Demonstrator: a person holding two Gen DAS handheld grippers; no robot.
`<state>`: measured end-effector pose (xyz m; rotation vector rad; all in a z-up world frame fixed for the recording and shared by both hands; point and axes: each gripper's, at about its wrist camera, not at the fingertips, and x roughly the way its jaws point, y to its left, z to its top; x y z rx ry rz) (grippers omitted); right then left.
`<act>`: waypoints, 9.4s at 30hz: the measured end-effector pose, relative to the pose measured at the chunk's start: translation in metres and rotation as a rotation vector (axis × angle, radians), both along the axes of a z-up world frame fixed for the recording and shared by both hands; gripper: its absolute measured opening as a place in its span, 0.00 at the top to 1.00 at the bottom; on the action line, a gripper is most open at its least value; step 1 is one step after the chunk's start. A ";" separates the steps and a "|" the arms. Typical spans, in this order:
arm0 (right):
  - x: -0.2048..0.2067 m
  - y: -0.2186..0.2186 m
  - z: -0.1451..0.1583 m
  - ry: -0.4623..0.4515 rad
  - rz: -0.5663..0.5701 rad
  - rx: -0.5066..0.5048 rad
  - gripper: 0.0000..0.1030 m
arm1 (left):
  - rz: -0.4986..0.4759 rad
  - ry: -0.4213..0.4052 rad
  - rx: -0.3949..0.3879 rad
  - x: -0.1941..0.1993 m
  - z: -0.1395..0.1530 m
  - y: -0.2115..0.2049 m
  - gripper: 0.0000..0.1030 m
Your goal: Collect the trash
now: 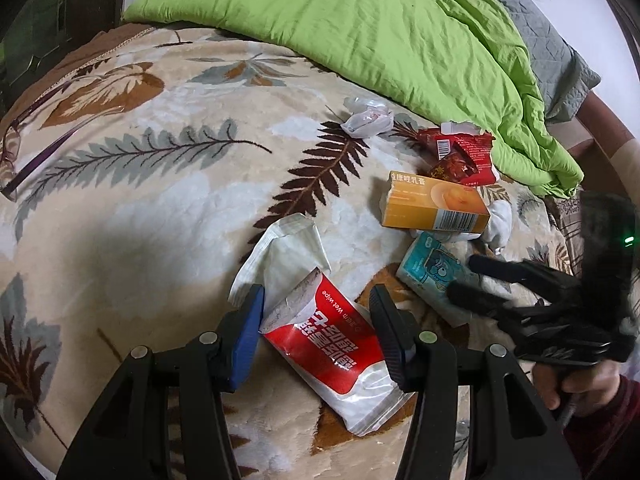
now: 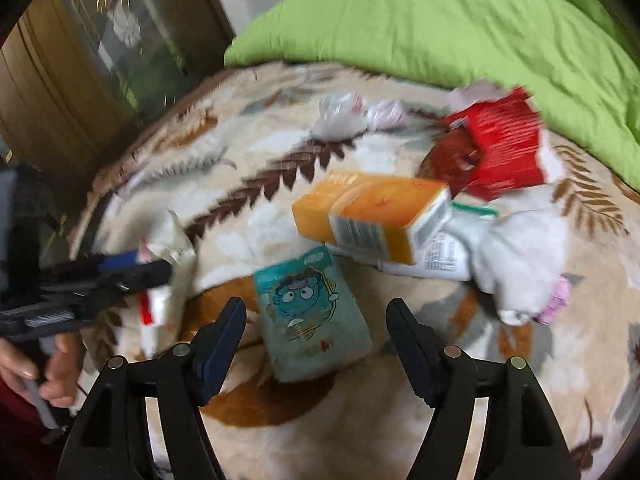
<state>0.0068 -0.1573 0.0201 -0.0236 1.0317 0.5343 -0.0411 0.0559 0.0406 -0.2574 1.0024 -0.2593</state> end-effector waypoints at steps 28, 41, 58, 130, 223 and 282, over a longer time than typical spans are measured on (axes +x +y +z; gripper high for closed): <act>-0.184 -0.050 0.060 -0.297 -0.476 0.032 0.68 | -0.121 -0.383 0.258 -0.109 0.056 -0.093 0.49; -0.230 -0.058 0.060 -0.301 -0.502 0.070 0.68 | -0.174 -0.418 0.330 -0.156 0.065 -0.097 0.49; -0.245 -0.065 0.079 -0.328 -0.538 0.100 0.68 | -0.213 -0.448 0.306 -0.171 0.081 -0.107 0.49; -0.290 -0.119 0.096 -0.286 -0.671 0.207 0.68 | -0.421 -0.384 0.204 -0.188 0.084 -0.163 0.49; -0.017 -0.069 0.017 0.017 -0.288 0.242 0.81 | -0.052 0.059 -0.129 0.052 0.015 -0.053 0.31; -0.160 -0.095 0.043 -0.037 -0.420 0.403 0.82 | -0.049 0.094 0.045 0.041 -0.019 -0.089 0.53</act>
